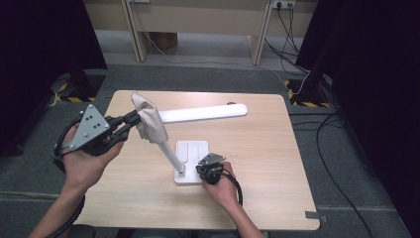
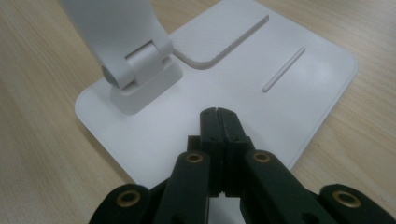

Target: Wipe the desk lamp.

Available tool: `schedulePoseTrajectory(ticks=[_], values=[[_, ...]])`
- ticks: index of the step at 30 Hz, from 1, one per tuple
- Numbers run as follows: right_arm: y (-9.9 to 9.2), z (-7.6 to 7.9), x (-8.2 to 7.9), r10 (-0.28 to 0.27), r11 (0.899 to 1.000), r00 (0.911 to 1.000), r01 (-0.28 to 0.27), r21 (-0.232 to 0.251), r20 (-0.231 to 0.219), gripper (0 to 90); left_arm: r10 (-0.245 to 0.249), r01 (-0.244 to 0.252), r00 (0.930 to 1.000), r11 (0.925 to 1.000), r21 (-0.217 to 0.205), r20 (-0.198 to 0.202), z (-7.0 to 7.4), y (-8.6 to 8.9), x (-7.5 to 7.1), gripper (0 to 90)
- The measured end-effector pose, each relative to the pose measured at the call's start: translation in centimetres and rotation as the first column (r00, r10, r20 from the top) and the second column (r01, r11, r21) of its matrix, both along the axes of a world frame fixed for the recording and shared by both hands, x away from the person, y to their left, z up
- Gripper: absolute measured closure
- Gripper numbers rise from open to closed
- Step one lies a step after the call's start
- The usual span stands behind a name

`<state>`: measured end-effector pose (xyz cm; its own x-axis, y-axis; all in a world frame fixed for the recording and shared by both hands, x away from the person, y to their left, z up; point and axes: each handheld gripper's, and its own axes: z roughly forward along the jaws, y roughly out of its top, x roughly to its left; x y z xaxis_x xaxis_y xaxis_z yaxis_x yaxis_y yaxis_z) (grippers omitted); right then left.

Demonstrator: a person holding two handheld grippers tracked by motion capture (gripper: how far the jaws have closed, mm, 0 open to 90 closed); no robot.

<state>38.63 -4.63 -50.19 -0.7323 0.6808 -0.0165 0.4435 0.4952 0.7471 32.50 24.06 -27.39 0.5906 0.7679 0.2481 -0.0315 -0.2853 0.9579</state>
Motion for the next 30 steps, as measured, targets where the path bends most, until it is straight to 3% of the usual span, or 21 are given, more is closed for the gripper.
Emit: schedulePoseTrajectory(ticks=[30], values=[[-0.4,-0.4,0.0,0.012,0.999,0.9999,-0.012,0.041,0.006,90.0,0.002,-0.002,0.9991,1.0000,-0.004,-0.042,0.4,-1.9,1.0,85.3]])
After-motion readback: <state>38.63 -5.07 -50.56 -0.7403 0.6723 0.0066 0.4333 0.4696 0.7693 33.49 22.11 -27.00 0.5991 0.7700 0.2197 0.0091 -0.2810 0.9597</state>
